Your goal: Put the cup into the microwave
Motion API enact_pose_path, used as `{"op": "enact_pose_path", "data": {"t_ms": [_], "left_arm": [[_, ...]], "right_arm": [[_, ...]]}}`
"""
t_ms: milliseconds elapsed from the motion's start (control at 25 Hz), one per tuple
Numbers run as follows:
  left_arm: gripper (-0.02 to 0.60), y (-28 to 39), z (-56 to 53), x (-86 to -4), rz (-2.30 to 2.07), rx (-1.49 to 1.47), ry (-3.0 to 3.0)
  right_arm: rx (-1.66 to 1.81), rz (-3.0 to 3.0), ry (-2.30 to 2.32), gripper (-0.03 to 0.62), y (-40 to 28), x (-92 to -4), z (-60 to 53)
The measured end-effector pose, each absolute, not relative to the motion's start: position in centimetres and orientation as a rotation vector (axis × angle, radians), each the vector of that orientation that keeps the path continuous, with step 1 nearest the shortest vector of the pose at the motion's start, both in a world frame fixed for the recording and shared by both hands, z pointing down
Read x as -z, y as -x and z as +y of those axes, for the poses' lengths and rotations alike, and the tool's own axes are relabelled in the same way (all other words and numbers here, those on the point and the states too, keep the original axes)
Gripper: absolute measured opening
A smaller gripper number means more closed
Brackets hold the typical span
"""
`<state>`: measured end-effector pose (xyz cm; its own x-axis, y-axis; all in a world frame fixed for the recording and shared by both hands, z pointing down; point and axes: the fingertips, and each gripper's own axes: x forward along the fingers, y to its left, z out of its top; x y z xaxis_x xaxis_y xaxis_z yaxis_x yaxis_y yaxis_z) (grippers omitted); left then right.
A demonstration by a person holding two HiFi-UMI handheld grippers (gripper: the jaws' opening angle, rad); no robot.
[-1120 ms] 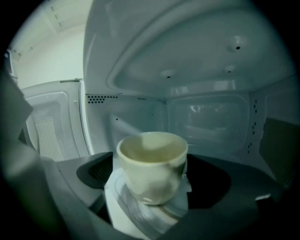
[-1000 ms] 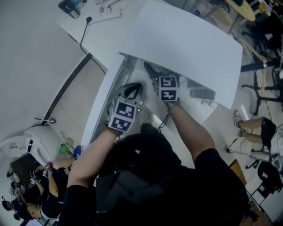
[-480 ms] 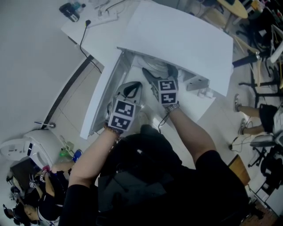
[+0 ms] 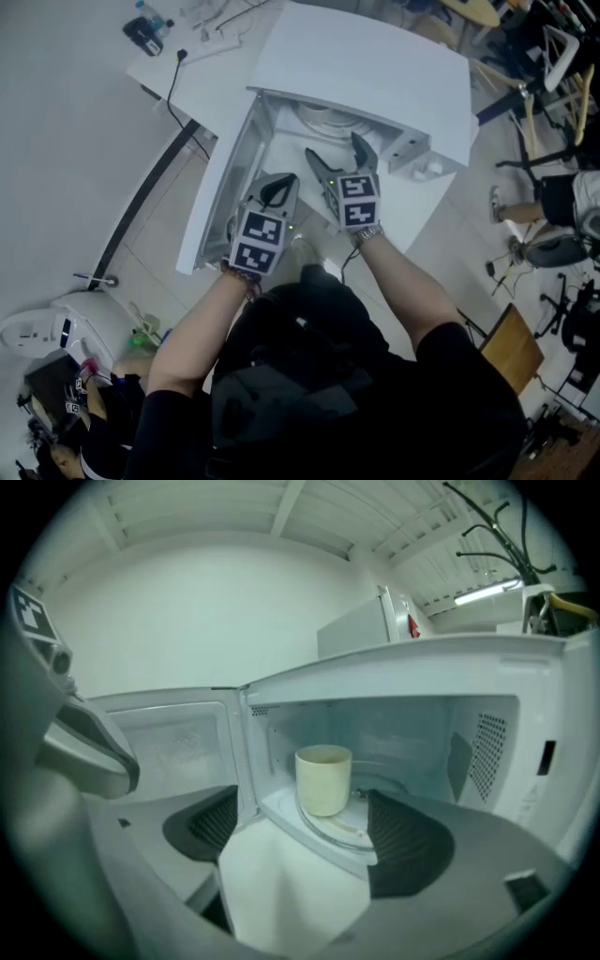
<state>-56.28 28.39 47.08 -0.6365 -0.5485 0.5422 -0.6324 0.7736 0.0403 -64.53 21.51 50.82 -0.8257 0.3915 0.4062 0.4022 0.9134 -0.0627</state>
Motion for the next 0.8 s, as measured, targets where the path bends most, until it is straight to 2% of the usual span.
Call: {"op": "enact_pose_path", "data": {"t_ms": [240,800], "left_arm": [[0.000,53.9,28.6,-46.0,-2.443,-0.204,-0.930],[0.000,48.1,28.3,-43.9,-2.475,-0.196,-1.050]], "right_arm": [[0.071,-2.690,0.537,0.366,61.0,-49.2,21.1],[0.114,-2.761,0.430,0.287,52.3,-45.6,19.9]]}}
